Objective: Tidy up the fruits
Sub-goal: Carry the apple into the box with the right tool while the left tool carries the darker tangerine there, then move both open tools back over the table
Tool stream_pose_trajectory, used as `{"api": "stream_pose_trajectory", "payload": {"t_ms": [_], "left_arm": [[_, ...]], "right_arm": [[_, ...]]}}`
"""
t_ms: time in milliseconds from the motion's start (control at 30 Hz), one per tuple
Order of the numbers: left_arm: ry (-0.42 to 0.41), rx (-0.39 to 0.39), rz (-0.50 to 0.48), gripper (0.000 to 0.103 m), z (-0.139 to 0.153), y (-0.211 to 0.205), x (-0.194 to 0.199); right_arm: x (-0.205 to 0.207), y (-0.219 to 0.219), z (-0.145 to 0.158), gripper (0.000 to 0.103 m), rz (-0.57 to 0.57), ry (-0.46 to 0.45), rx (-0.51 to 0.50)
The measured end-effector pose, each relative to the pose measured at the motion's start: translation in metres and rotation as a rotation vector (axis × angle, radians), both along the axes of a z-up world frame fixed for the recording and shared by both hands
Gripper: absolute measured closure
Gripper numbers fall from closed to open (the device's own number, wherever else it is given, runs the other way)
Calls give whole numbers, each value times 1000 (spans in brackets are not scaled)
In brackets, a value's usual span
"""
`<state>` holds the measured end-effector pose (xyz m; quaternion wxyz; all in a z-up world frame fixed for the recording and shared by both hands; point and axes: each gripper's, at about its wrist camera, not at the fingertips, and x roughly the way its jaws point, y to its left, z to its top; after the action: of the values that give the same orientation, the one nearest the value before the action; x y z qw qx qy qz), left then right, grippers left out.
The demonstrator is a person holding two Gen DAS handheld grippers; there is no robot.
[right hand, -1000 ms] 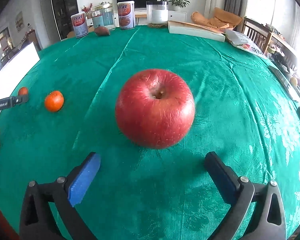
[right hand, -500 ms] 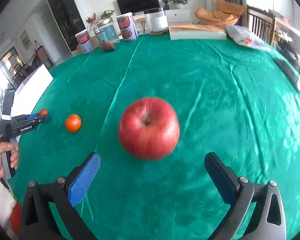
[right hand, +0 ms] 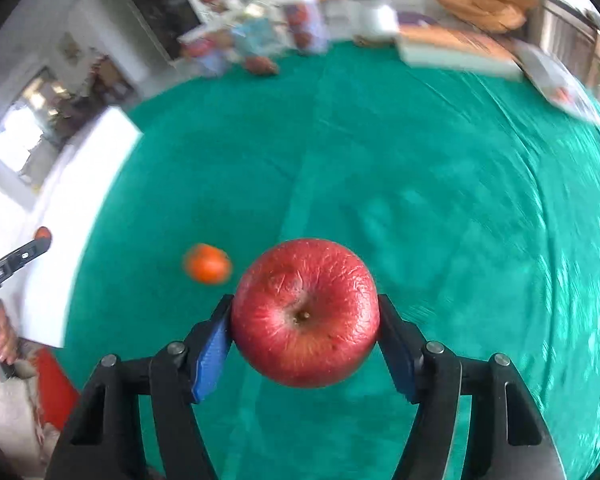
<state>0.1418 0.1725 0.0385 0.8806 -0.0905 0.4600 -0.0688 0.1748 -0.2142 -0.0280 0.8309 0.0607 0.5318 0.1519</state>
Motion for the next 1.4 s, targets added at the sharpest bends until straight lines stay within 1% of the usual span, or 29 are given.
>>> {"api": "stream_pose_trajectory", "payload": {"t_ms": [67, 100, 167, 200, 233, 300, 367, 400, 467, 500, 567, 633, 667, 700, 733, 767, 800, 867, 933, 967, 1000, 1067, 1133, 1200, 1267, 1333, 1367, 1400], "left_arm": [[-31, 9, 77, 74, 23, 44, -6], [-34, 7, 122, 73, 29, 67, -7], [-27, 27, 217, 73, 32, 109, -9], [-5, 37, 274, 73, 28, 135, -8], [16, 35, 312, 73, 22, 153, -7], [87, 29, 391, 74, 1, 190, -5], [166, 28, 446, 73, -28, 219, -4], [197, 33, 462, 73, -39, 227, -3], [253, 45, 489, 73, -61, 237, -1], [276, 46, 494, 73, -70, 241, -1], [313, 35, 499, 73, -83, 244, 1], [324, 10, 500, 71, -85, 245, 4], [322, 29, 505, 64, -83, 243, 5], [321, 63, 514, 42, -82, 242, 6], [316, 88, 522, 31, -79, 242, 7], [301, 100, 531, 22, -75, 245, 7], [277, 109, 548, 22, -69, 244, 5], [221, 103, 559, 22, -52, 237, -1], [139, 116, 545, 20, -28, 223, -7], [100, 134, 531, 17, -15, 211, -10], [52, 149, 512, 13, -2, 196, -14], [-37, 145, 454, 8, 19, 160, -20], [-95, 120, 364, 8, 30, 117, -21], [-116, 93, 272, 7, 28, 71, -18], [-115, 61, 169, 6, 11, 19, -16], [-92, 49, 96, 6, -16, -24, -11], [-68, 46, 63, 6, -31, -45, -6], [-44, 49, 32, 7, -50, -64, -1]], "right_arm": [[7, 50, 36, 36, 99, -48, 59], [10, 76, 49, 36, 153, -65, 87], [17, 145, 76, 36, 286, -92, 133], [20, 187, 87, 36, 360, -102, 150], [22, 223, 93, 36, 421, -106, 163], [24, 301, 100, 36, 533, -113, 175], [24, 375, 96, 36, 632, -116, 155], [21, 406, 89, 36, 669, -110, 137], [25, 456, 70, 36, 708, -77, 87], [26, 477, 57, 36, 721, -61, 52], [26, 503, 34, 36, 734, -37, -9], [26, 516, 13, 36, 727, -32, -69], [26, 521, 4, 35, 716, -35, -97], [27, 524, -2, 34, 705, -36, -117], [28, 524, -5, 33, 686, -45, -117], [30, 521, -2, 29, 664, -63, -87], [32, 517, 4, 25, 645, -78, -61], [37, 509, 23, 24, 599, -110, 0], [36, 480, 56, 20, 568, -168, 69], [34, 460, 75, 14, 554, -211, 84], [32, 440, 89, 9, 543, -246, 90], [23, 394, 115, 3, 513, -321, 85], [11, 342, 129, 2, 467, -382, 31], [-3, 285, 129, 2, 397, -429, -46], [-8, 228, 117, 2, 313, -449, -112], [-23, 161, 89, 2, 192, -418, -149], [-28, 135, 74, 2, 142, -395, -161], [-37, 104, 52, 2, 84, -359, -182]]}}
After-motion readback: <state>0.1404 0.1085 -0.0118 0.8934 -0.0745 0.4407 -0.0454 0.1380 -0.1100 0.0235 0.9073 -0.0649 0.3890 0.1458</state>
